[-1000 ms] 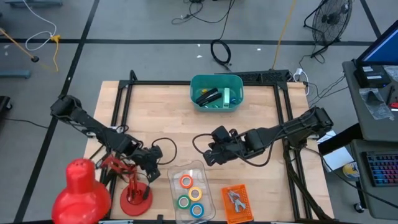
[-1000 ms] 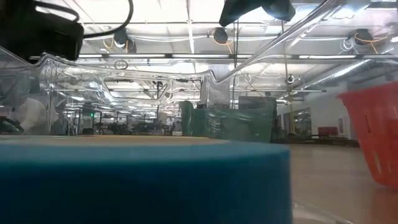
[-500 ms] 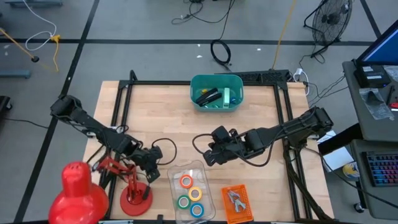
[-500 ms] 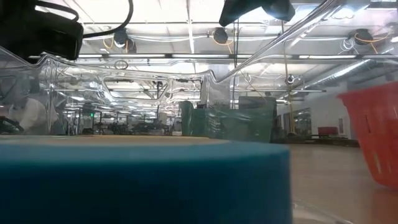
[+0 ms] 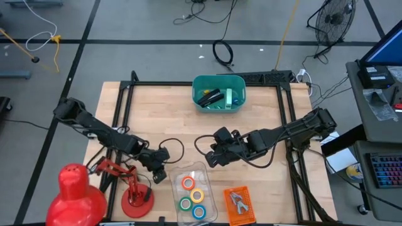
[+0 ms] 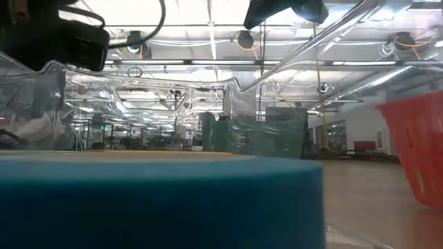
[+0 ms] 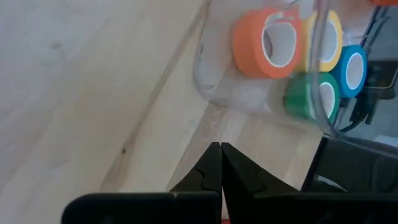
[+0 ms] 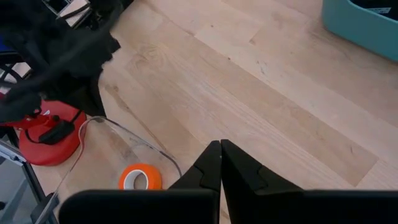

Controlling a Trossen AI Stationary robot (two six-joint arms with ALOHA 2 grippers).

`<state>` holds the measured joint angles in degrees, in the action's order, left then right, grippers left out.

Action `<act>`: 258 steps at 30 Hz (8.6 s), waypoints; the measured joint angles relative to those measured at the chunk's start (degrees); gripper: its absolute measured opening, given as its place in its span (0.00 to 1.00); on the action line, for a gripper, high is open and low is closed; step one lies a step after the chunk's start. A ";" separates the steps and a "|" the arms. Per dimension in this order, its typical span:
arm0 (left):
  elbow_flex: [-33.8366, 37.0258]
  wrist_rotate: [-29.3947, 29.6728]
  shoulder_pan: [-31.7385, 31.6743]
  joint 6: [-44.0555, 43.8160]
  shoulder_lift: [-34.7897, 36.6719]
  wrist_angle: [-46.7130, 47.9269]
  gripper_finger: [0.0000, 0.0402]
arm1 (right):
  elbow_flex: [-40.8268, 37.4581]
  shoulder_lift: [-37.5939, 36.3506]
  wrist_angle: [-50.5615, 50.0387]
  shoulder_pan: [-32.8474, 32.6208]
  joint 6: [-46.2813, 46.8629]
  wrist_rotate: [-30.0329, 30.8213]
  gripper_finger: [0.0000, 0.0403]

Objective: Pick and place Stapler, Stapler remover, tape
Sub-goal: Adjust the bins, then return to Home Position

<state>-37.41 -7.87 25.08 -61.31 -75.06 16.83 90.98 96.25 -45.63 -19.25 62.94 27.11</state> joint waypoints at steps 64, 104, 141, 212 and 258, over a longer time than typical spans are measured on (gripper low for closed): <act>-0.07 0.89 -9.68 7.73 -1.28 -3.45 0.00 | -14.56 1.55 -7.24 -30.29 45.92 -35.96 0.00; -0.04 1.96 -11.41 7.41 -1.32 -1.48 0.00 | -14.53 0.43 -11.67 -29.10 47.13 -22.35 0.00; -21.32 -7.93 -39.48 19.50 -11.15 -4.78 0.00 | -32.81 -12.79 11.11 31.31 -36.83 -28.94 0.00; -44.65 -26.93 -24.43 33.28 -39.30 12.44 0.00 | -40.81 -29.46 12.85 36.76 -36.63 -29.90 0.00; -44.68 -22.35 -28.65 34.12 -38.73 9.65 0.00 | -40.79 -29.46 14.14 36.76 -34.03 -28.68 0.00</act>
<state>-82.08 -30.23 -3.57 -27.19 -113.79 26.48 50.19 66.78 -31.48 17.52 28.91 -1.56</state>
